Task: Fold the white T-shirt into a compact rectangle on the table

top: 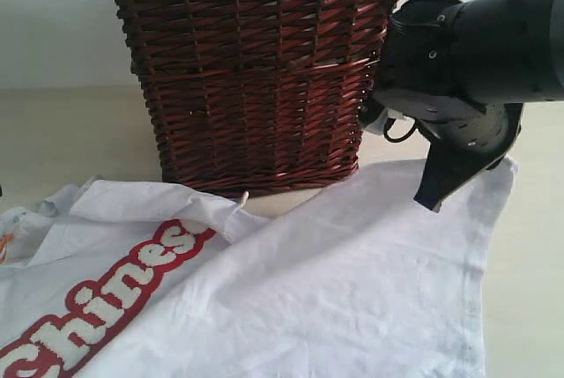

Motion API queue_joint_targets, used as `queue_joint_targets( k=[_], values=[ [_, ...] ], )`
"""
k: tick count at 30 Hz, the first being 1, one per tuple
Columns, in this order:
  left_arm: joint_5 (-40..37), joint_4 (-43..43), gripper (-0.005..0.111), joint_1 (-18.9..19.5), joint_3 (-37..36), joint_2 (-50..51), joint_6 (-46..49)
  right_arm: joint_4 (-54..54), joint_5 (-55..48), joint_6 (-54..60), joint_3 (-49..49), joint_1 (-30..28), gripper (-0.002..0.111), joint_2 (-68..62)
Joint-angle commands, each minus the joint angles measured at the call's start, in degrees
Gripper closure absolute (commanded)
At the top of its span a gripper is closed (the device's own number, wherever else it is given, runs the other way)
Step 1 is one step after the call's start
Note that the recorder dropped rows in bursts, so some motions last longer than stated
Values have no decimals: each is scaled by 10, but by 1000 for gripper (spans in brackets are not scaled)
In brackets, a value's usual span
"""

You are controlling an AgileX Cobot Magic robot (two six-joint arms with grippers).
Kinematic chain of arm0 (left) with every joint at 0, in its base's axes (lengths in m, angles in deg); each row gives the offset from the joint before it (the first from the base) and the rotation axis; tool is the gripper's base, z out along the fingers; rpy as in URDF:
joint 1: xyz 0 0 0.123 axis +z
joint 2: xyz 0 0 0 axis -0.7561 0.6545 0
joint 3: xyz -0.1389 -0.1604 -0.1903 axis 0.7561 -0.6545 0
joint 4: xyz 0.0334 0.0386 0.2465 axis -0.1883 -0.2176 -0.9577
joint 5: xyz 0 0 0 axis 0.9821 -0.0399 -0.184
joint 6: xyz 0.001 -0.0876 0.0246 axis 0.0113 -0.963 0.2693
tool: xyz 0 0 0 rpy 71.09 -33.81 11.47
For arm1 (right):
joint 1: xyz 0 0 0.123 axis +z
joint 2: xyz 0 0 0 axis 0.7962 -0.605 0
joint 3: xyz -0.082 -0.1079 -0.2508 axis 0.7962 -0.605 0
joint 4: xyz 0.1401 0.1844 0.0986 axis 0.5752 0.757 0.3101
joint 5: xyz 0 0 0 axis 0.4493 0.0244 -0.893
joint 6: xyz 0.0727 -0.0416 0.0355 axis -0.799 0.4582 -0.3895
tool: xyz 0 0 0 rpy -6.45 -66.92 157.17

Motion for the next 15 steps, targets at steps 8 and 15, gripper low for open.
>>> queue_joint_targets(
  k=[8,15],
  values=[
    [3,2,107,-5,-2,-3,-3,-30,-9,-15,4,-4,56,3],
    [-4,-3,107,-24,-2,-3,-19,129,-9,6,4,-1,67,37]
  ],
)
